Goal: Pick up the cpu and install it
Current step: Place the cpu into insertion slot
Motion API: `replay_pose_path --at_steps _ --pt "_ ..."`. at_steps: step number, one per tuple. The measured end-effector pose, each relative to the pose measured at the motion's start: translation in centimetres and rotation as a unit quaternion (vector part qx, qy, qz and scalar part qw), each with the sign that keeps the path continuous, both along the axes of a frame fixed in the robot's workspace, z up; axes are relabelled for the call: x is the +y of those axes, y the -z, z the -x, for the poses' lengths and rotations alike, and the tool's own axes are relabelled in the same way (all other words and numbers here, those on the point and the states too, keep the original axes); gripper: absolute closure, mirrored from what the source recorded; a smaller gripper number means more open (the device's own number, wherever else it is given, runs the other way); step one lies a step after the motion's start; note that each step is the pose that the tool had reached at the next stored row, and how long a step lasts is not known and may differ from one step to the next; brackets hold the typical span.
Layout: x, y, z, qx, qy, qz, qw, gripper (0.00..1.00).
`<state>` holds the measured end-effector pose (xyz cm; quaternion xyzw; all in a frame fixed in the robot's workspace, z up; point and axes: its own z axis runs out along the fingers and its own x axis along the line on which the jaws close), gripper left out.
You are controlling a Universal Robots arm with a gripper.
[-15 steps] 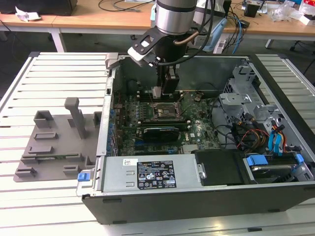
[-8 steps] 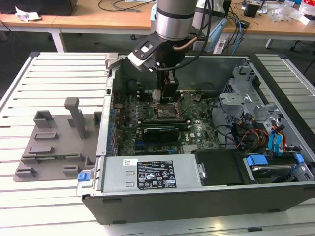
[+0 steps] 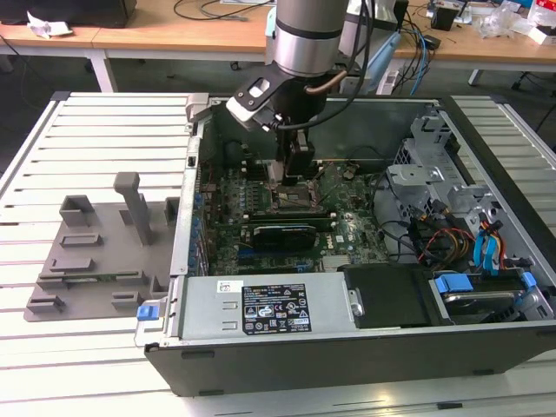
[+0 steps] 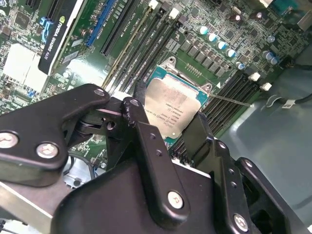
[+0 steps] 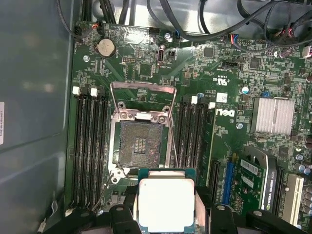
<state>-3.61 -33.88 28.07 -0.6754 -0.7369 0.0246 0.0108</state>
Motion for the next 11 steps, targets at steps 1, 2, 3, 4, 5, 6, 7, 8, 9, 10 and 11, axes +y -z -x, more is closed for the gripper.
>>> replay_pose_path --at_steps 1,2,3,4,5,6,7,8,9,10,11 --pt "0.01 0.09 0.00 0.0000 0.000 0.0001 1.0000 0.45" --pt "0.09 0.15 0.01 0.0000 0.000 0.0001 1.0000 0.45" --pt "0.36 0.27 -0.03 0.0000 0.000 0.0003 1.0000 0.45" --pt "0.62 0.39 -0.10 0.0000 0.000 0.0010 1.0000 0.45" --pt "0.73 0.52 -0.17 0.0000 0.000 0.0018 1.0000 0.45" --pt "0.81 0.65 -0.29 0.0000 0.000 0.0031 1.0000 0.45" --pt "0.87 0.74 -0.40 0.0000 0.000 0.0041 1.0000 0.45" --pt "0.93 0.84 -0.52 0.0000 0.000 0.0049 1.0000 0.45" --pt "1.05 0.98 -0.76 0.0000 0.000 0.0060 1.0000 0.45" --pt "1.13 1.10 -0.97 0.0000 0.000 0.0068 1.0000 0.45" --pt "1.16 1.18 -1.08 0.0000 0.000 0.0074 1.0000 0.45"
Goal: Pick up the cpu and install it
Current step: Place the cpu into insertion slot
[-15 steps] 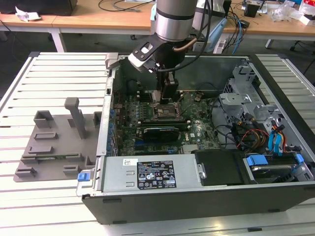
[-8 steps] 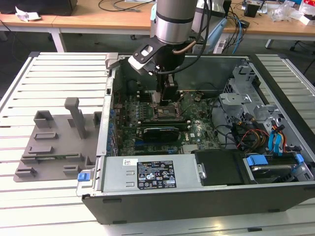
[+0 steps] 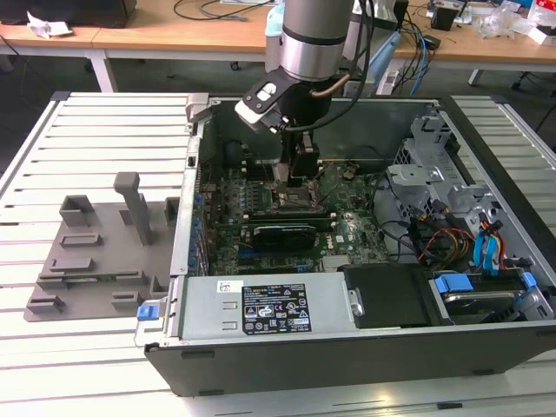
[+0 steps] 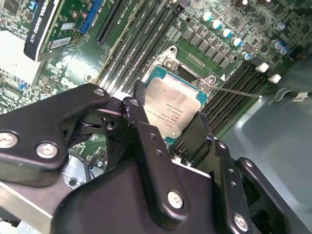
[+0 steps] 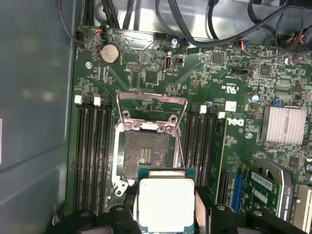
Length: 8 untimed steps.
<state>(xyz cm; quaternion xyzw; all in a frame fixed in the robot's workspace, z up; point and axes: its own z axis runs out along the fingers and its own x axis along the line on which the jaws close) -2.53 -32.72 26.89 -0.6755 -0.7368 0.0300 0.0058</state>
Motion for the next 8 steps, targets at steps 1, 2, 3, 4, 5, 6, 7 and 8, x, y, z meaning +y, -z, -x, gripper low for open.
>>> replay_pose_path --at_steps 1,2,3,4,5,6,7,8 --pt "0.01 0.08 -0.03 0.0001 0.000 0.0002 1.0000 0.45" --pt "0.01 0.46 -0.05 0.0001 0.000 0.0003 1.0000 0.45" --pt "0.01 0.71 -0.05 0.0001 0.000 0.0003 1.0000 0.45" --pt "0.02 0.85 -0.05 0.0002 0.000 0.0006 1.0000 0.45" --pt "0.02 0.98 -0.05 0.0001 0.000 0.0009 1.0000 0.45" --pt "0.02 1.10 -0.05 0.0002 0.000 0.0011 1.0000 0.45" --pt "0.02 1.19 -0.05 0.0001 0.000 0.0011 1.0000 0.45" --pt "0.02 1.25 -0.05 0.0002 0.000 0.0011 1.0000 0.45"
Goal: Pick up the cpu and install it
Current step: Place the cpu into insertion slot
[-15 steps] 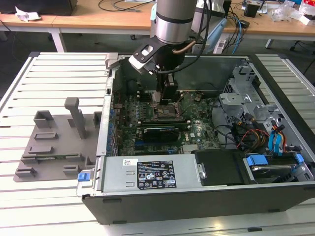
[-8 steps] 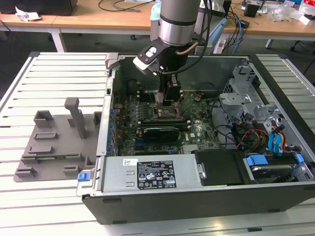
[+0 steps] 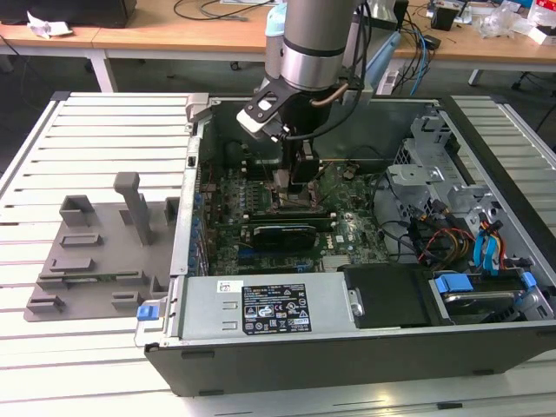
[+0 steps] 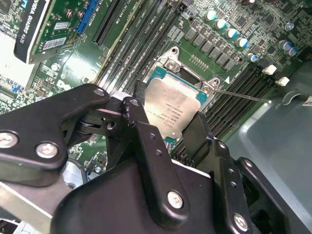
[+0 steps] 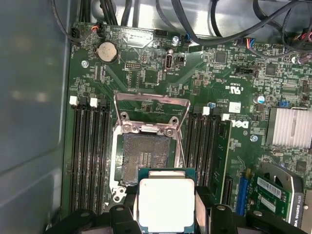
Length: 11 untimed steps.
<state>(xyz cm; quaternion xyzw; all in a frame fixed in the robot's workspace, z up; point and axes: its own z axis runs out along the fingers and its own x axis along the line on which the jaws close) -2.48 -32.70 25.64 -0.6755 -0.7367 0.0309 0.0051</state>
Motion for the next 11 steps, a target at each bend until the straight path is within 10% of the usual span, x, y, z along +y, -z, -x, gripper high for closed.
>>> replay_pose_path --at_steps 11 --pt "0.01 0.88 0.00 0.0000 0.000 0.0000 1.0000 0.45"
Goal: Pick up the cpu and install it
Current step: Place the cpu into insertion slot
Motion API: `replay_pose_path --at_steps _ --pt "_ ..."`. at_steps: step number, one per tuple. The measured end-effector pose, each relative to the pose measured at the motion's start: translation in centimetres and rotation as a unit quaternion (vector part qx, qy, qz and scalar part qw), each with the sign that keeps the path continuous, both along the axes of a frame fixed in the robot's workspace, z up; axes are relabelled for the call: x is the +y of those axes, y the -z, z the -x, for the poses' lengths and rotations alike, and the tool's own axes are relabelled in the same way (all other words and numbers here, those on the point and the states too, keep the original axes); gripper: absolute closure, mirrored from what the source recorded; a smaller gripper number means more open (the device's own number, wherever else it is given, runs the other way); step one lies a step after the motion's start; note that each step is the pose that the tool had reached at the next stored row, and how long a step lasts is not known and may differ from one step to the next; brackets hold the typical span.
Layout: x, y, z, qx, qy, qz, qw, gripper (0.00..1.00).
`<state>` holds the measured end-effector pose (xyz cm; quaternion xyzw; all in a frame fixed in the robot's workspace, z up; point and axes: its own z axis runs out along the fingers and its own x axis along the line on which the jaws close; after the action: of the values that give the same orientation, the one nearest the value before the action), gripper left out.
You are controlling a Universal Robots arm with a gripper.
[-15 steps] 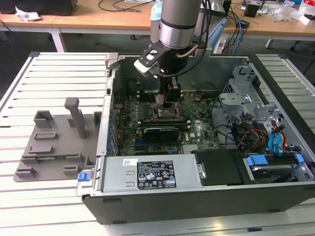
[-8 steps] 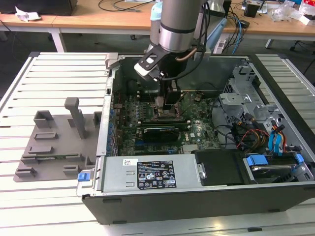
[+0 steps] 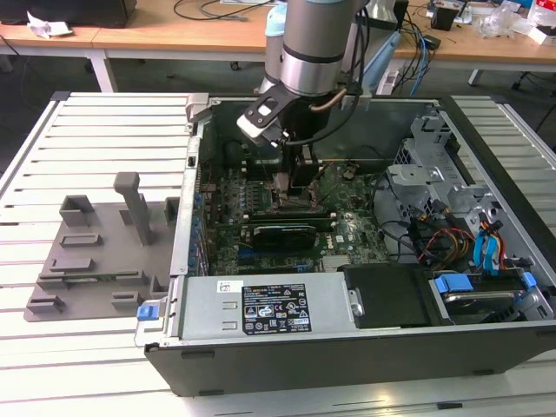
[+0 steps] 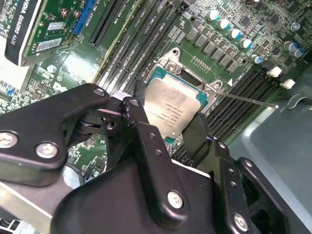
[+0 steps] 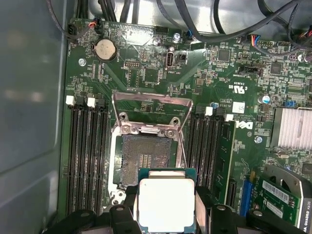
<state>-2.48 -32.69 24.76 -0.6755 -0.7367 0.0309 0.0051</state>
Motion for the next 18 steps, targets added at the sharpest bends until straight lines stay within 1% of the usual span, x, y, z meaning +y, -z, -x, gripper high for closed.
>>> replay_pose_path --at_steps 1,2,3,4,6,9,11,12,14,18 --pt "0.05 0.13 0.00 0.0000 0.000 0.0001 1.0000 0.45" --pt "0.21 0.27 -0.02 0.0000 0.000 0.0001 1.0000 0.45" --pt "0.51 0.42 -0.15 0.0000 0.000 0.0000 1.0000 0.45" --pt "0.70 0.53 -0.25 0.0000 0.002 0.0000 1.0000 0.45" --pt "0.87 0.85 -0.56 0.0000 0.017 0.0001 0.9999 0.45" --pt "1.19 1.40 -0.80 0.0000 0.028 0.0000 0.9996 0.45" --pt "1.56 2.36 -0.91 0.0000 0.038 0.0001 0.9993 0.45" --pt "1.68 2.94 -1.02 0.0000 0.042 0.0000 0.9991 0.45" --pt "1.72 3.63 -1.28 0.0000 0.043 0.0001 0.9991 0.45" --pt "1.82 4.35 -1.29 0.0000 0.043 0.0002 0.9991 0.45"
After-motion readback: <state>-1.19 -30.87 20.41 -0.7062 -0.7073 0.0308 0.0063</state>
